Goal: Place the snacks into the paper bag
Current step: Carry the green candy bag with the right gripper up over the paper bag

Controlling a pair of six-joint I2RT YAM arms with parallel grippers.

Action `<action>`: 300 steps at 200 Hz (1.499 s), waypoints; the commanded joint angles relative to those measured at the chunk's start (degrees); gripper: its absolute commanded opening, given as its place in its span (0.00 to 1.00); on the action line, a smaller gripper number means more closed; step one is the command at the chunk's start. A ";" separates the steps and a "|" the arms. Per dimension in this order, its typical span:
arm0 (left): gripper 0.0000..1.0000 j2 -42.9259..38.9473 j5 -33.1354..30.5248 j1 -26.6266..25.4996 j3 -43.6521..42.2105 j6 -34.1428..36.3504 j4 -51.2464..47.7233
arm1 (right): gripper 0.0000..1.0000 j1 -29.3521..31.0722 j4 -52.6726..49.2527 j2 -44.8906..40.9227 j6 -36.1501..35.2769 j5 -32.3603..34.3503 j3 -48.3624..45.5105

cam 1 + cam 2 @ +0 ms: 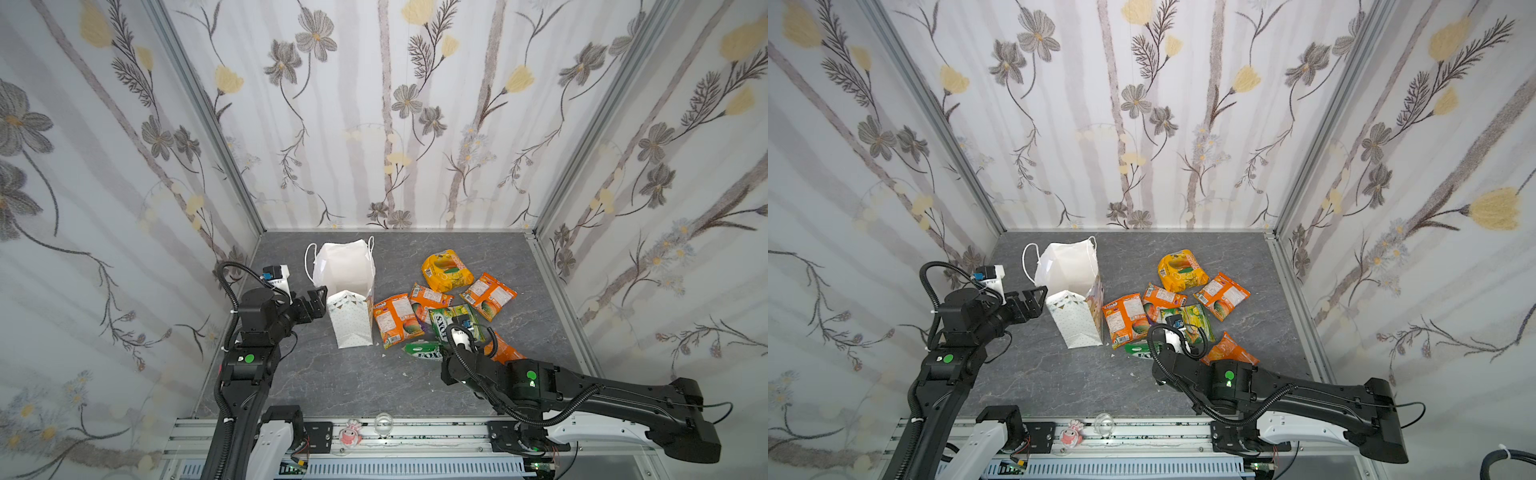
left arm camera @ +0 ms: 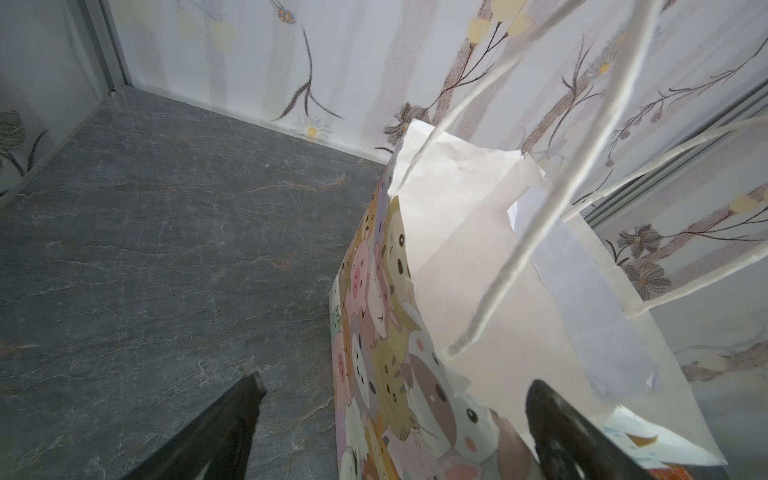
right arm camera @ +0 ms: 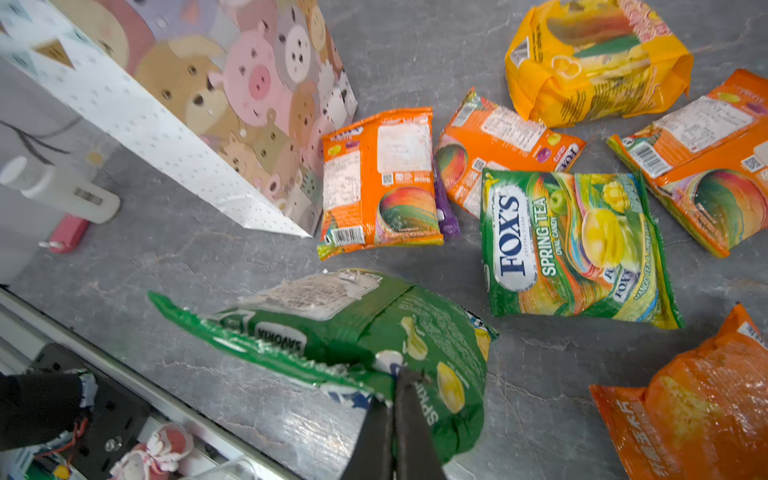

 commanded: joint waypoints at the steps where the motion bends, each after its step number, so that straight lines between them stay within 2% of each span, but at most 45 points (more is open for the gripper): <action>1: 1.00 -0.39 -0.97 0.01 0.73 0.83 -0.04 | 0.00 -0.59 0.34 1.05 -3.69 2.62 3.49; 39: 1.00 -0.34 -0.77 0.01 0.67 0.83 -0.01 | 0.00 -0.74 -3.01 2.18 -7.04 2.12 8.99; 138: 1.00 -0.77 -0.94 0.08 0.72 0.68 -0.05 | 0.00 -0.68 -2.37 6.51 -18.35 -1.41 20.35; 192: 1.00 -2.64 -1.24 0.10 0.00 0.31 0.77 | 0.00 -0.68 -0.65 10.65 -24.45 -5.91 28.54; 220: 1.00 -1.97 -1.30 0.09 0.22 0.39 0.30 | 0.00 -0.76 -0.04 12.06 -27.22 -5.54 31.16; 259: 1.00 -2.41 -1.91 0.10 0.00 0.31 0.48 | 0.00 -0.90 -1.22 17.07 -32.02 -9.06 39.69; 300: 1.00 -2.02 -1.75 0.05 -0.05 0.22 0.57 | 0.00 -0.85 -2.61 21.31 -34.05 -10.39 49.48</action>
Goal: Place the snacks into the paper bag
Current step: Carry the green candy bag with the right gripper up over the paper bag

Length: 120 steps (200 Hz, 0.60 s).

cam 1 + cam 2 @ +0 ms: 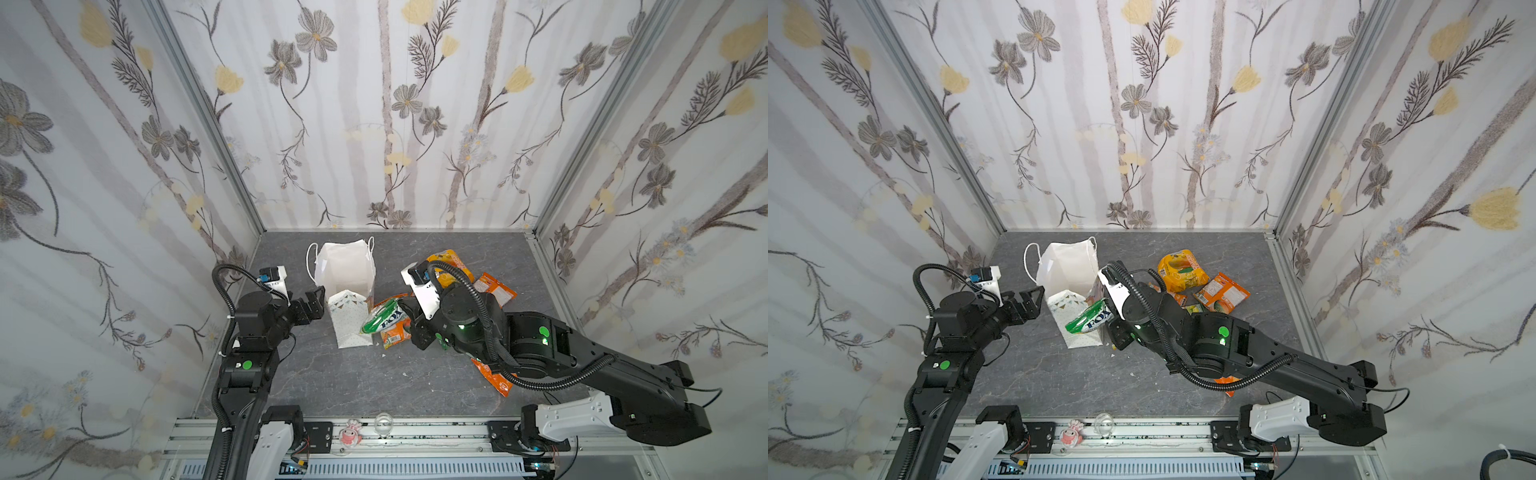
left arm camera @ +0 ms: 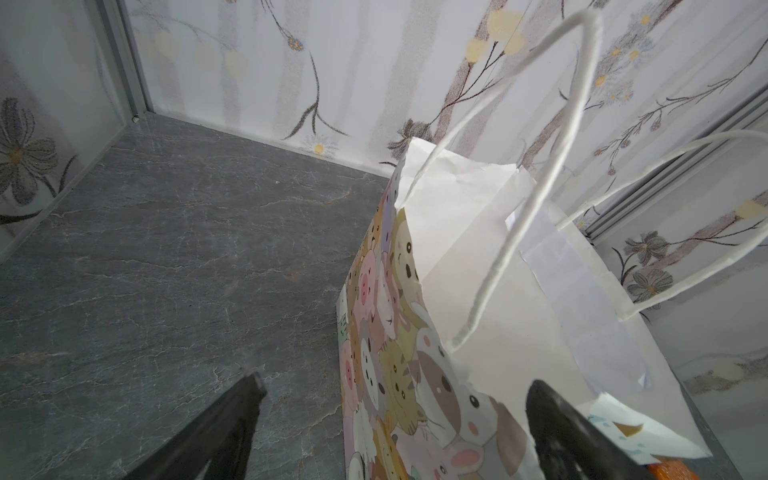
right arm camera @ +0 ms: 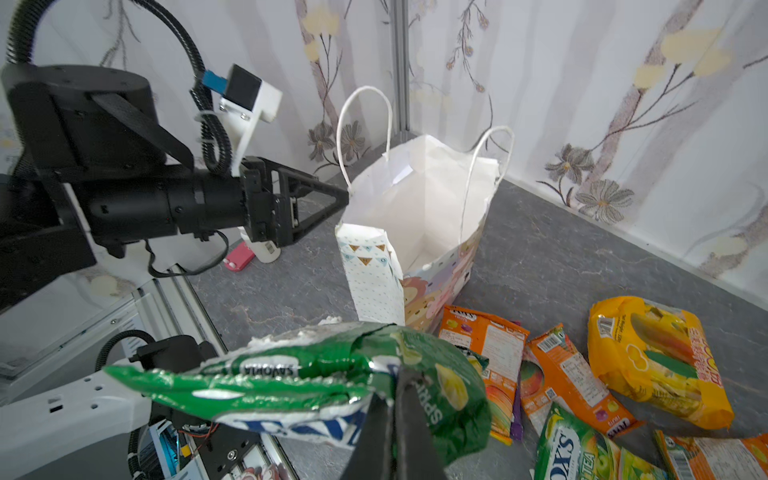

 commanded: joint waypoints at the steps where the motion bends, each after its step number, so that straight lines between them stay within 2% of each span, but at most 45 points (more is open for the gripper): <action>1: 1.00 0.26 -0.19 0.01 -0.07 -0.52 0.96 | 0.00 -0.06 1.39 1.74 -2.74 -1.17 4.52; 48: 1.00 1.07 0.80 0.03 -0.16 -0.44 0.98 | 0.00 -0.05 0.71 8.32 -6.04 -3.95 15.37; 85: 1.00 0.94 1.40 0.03 -0.25 -0.44 1.26 | 0.00 -0.42 0.84 13.97 -9.33 -3.31 23.74; 120: 1.00 1.20 1.81 0.03 -0.27 -0.44 1.18 | 0.00 -4.03 1.01 20.84 -9.88 -3.70 31.69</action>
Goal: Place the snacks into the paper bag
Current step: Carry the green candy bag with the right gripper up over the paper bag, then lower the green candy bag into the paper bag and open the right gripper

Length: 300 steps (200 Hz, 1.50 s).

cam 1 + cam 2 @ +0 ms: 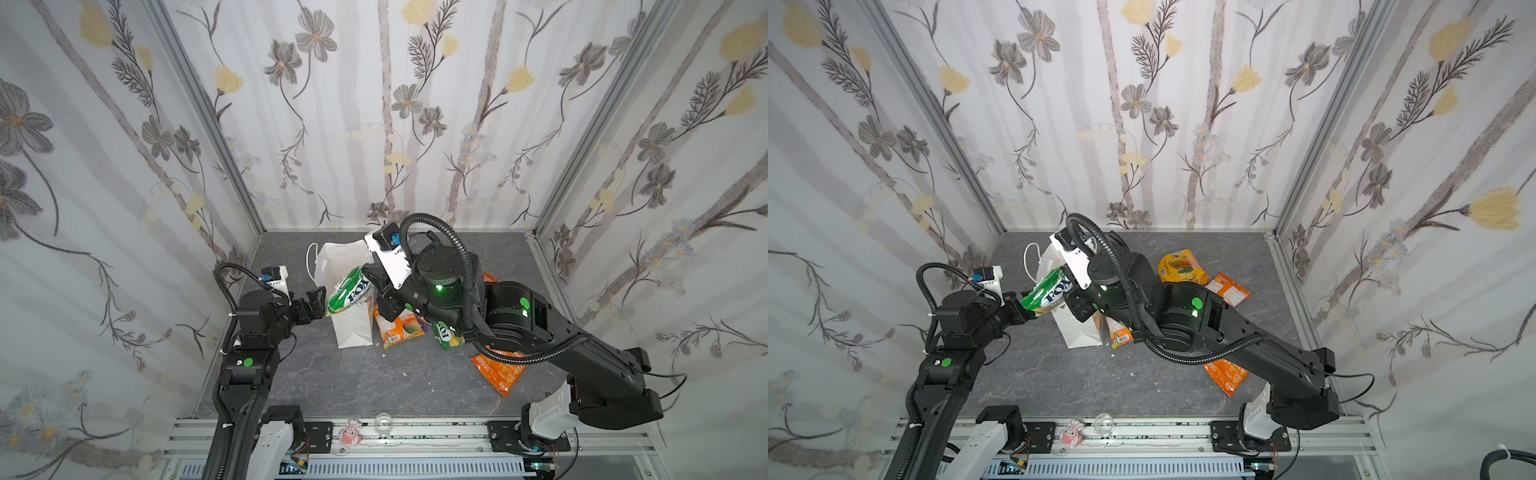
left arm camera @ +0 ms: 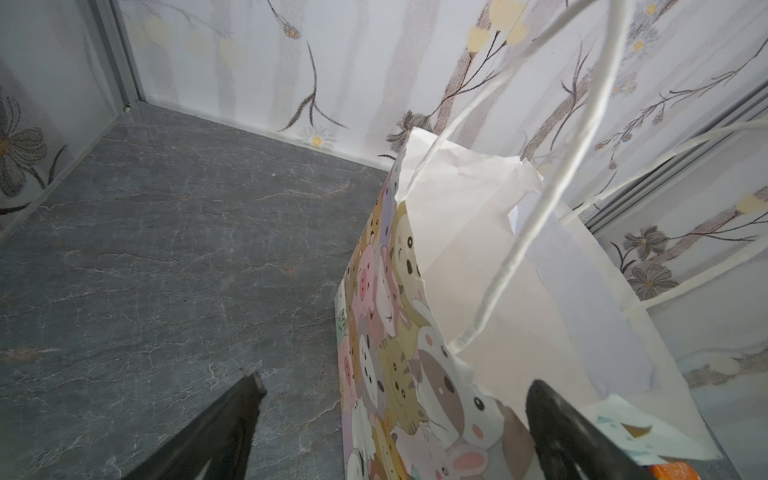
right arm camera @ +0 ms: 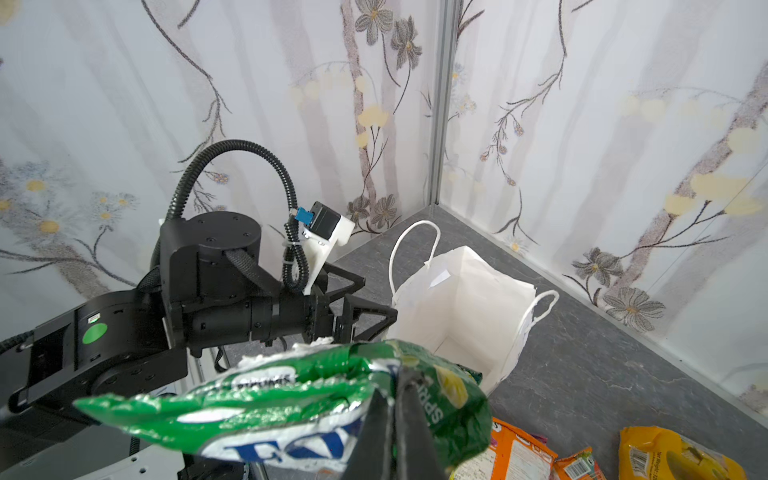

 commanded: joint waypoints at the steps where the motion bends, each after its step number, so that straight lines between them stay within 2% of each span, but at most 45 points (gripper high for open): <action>1: 1.00 0.11 0.67 -0.01 -0.21 -0.44 1.14 | 0.00 -2.14 2.71 3.41 -1.48 0.12 4.09; 97: 1.00 0.81 1.24 0.03 -0.22 -0.29 1.03 | 0.00 -10.99 6.22 9.46 0.58 -7.36 6.91; 133: 1.00 0.13 -0.41 -0.01 -0.25 -0.44 0.94 | 0.00 -12.80 4.76 12.23 0.94 -6.97 7.86; 170: 1.00 0.79 0.67 -0.02 -0.21 -0.35 1.08 | 0.00 -13.10 4.58 15.57 0.26 -7.43 10.20; 194: 1.00 0.99 0.78 -0.02 -0.22 -0.35 0.94 | 0.00 -13.29 4.38 17.77 -0.08 -5.21 12.83; 222: 1.00 0.81 0.76 -0.01 -0.20 -0.31 1.03 | 0.00 -13.32 4.45 19.55 -2.90 -3.24 14.07; 300: 1.00 0.99 1.05 0.00 -0.23 -0.26 1.03 | 0.00 -14.14 0.37 20.30 -13.35 -4.84 14.20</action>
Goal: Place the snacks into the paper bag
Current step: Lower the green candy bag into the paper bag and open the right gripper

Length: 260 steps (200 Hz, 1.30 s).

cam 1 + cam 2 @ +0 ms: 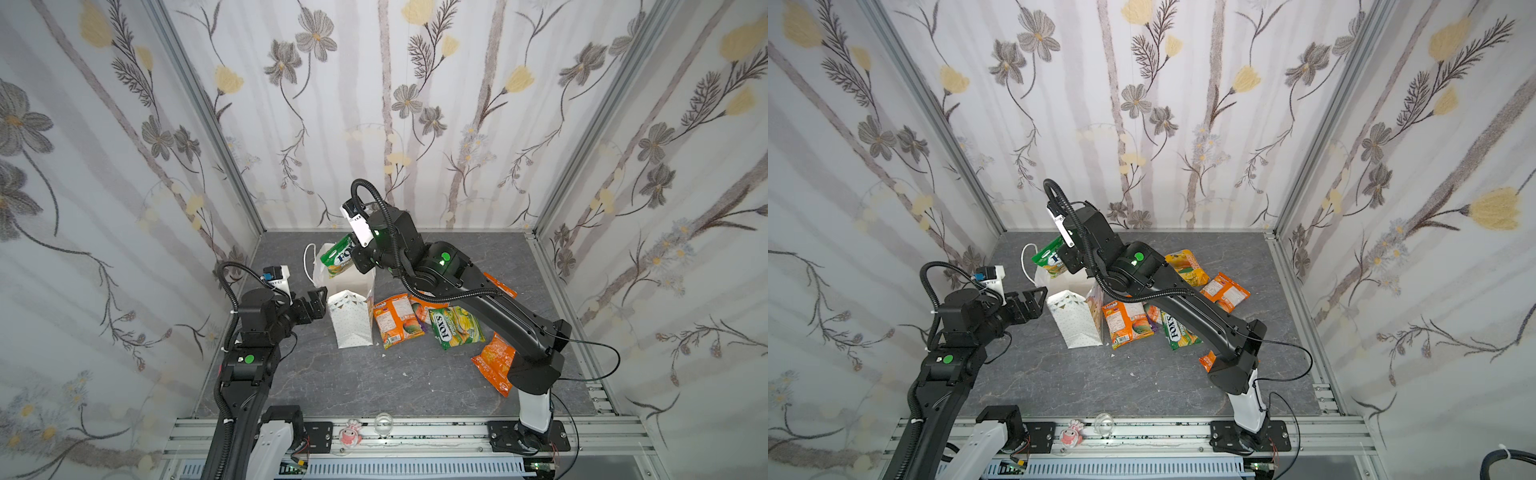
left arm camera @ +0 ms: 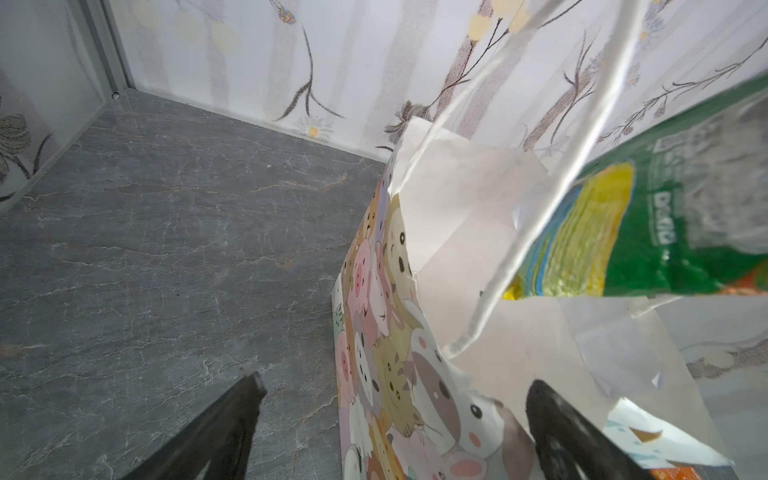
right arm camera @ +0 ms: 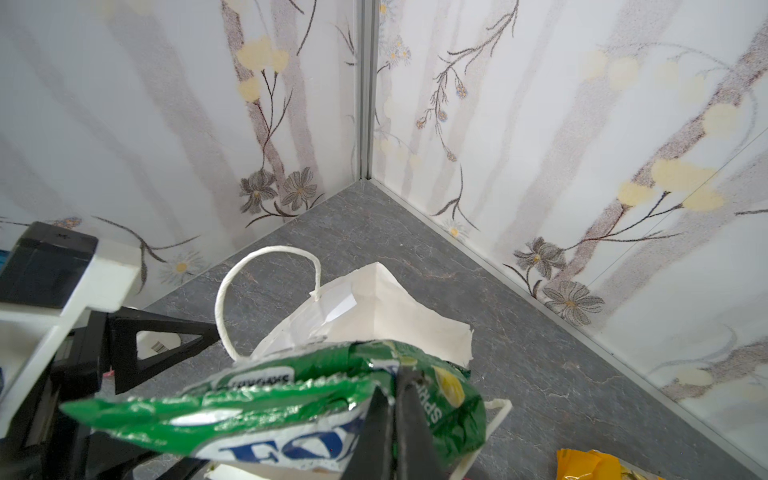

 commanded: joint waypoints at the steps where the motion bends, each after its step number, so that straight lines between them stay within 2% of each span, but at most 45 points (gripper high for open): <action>1: 1.00 -0.15 0.50 0.01 -0.21 -0.26 1.03 | 0.00 0.05 0.25 -0.02 -5.65 -0.22 0.67; 77: 1.00 0.02 0.68 0.01 -0.20 -0.18 0.92 | 0.00 0.08 -1.69 2.33 -10.95 -5.15 0.76; 161: 1.00 -0.06 1.34 0.01 -0.11 -0.08 0.97 | 0.00 -0.48 0.28 5.33 -15.08 -2.78 0.93; 260: 1.00 0.10 1.89 0.02 -0.09 -0.02 0.94 | 0.00 -0.99 3.34 8.40 -15.26 -3.83 0.93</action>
